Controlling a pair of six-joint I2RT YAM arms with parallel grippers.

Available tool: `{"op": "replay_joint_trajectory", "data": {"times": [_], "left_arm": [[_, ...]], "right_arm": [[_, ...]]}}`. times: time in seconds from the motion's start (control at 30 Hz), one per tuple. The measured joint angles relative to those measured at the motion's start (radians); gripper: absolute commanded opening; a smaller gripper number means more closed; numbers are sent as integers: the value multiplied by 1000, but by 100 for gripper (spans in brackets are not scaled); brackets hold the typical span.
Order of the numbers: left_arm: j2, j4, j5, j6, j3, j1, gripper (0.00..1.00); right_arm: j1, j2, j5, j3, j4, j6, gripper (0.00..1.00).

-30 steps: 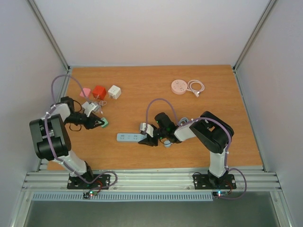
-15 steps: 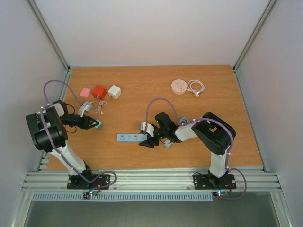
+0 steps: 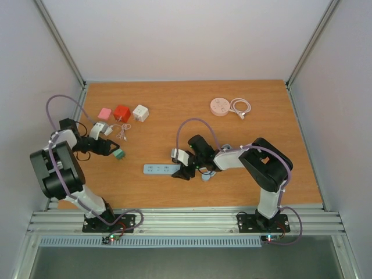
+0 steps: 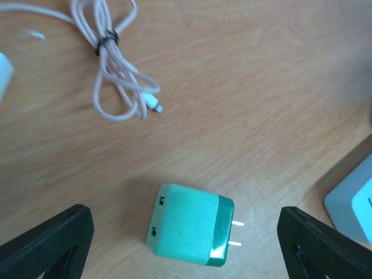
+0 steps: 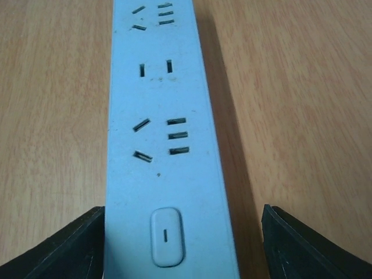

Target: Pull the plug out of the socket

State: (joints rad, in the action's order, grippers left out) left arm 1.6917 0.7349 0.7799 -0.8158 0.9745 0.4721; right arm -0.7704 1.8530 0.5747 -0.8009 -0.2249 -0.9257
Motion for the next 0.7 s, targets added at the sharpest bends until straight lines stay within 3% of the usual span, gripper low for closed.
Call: {"op": "replay_joint_trajectory", "data": {"times": [0.3, 0.47, 0.7], "left_arm": [[-180, -62, -35, 43, -8, 0, 92], [-238, -74, -35, 61, -9, -9, 99], [-316, -90, -39, 85, -25, -76, 100]], "right_arm": [[-3, 0, -47, -89, 158, -51, 48], [8, -5, -54, -106, 214, -84, 36], [98, -31, -35, -108, 309, -187, 32]]}}
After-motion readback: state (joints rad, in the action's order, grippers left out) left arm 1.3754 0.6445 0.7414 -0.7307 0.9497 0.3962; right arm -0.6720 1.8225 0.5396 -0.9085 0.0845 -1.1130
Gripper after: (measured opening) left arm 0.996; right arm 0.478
